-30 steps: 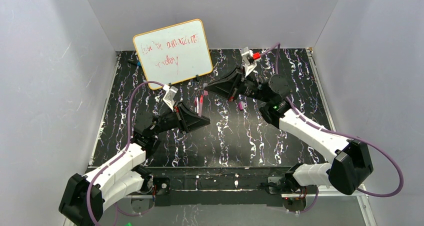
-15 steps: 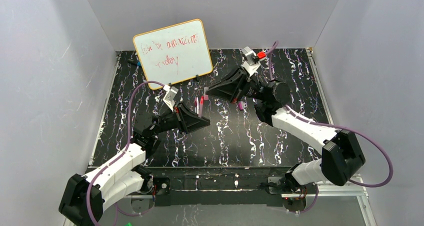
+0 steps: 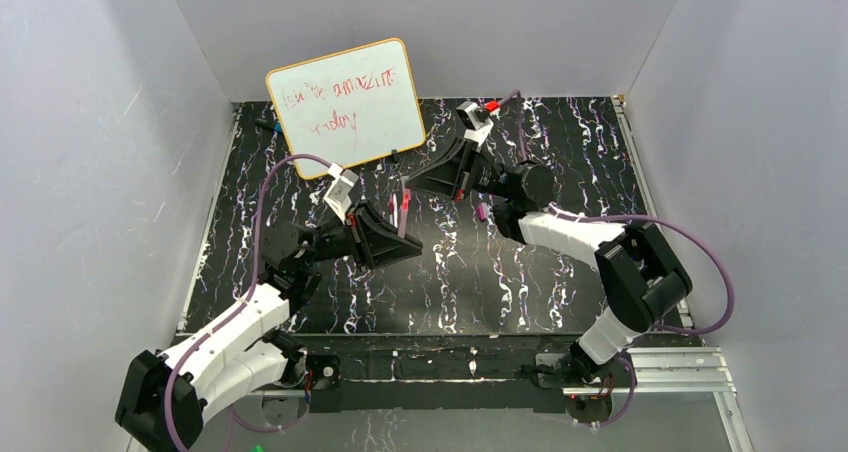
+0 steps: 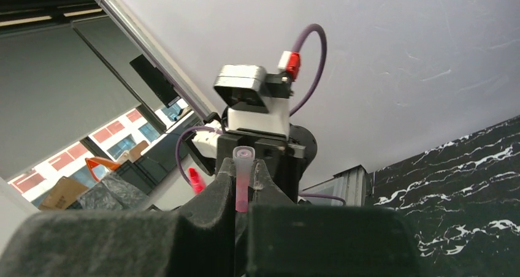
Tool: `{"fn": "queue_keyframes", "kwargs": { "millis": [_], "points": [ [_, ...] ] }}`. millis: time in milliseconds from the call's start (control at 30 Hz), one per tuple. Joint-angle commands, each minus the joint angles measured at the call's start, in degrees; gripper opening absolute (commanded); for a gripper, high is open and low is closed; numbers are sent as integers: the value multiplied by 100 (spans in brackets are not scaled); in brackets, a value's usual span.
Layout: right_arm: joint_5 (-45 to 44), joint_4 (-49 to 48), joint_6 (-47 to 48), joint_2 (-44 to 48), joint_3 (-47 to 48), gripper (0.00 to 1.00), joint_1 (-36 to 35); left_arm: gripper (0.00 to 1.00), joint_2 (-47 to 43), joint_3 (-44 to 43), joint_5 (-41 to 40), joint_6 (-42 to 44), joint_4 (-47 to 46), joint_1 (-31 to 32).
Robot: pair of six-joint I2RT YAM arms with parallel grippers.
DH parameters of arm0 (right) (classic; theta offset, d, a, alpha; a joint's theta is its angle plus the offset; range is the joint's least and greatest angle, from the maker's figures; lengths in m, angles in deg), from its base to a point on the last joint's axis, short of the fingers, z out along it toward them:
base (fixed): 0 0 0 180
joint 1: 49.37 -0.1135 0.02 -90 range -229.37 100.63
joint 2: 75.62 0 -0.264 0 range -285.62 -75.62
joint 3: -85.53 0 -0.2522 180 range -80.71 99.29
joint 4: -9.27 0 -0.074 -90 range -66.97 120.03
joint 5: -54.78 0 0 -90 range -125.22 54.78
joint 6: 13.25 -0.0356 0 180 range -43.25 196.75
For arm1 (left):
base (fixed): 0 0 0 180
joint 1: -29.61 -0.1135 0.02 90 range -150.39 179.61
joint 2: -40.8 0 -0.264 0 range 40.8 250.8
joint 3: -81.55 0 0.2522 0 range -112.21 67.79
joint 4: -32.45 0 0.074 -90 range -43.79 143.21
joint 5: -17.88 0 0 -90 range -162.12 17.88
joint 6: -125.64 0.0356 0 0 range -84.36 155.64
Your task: Insert the pens into the pen caps
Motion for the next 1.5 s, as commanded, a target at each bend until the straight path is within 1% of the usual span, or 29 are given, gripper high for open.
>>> {"fn": "queue_keyframes", "kwargs": {
  "millis": [0,267,433,667,900,1467],
  "points": [
    [94,-1902,-358,-15,277,1,116,0,-29,-218,287,100,-208,67],
    [74,-1895,-415,6,414,1,402,0,64,-27,215,191,-210,75],
    [62,-1897,-443,69,445,1,489,0,37,126,1,244,-213,75],
    [-27,-1912,-415,16,462,1,485,0,353,-119,-104,237,-328,140],
    [25,-1904,-448,11,663,1,477,0,623,-135,-158,237,-460,233],
    [76,-1905,-356,204,199,1,486,0,516,-272,-404,226,-551,242]
  ]
}}
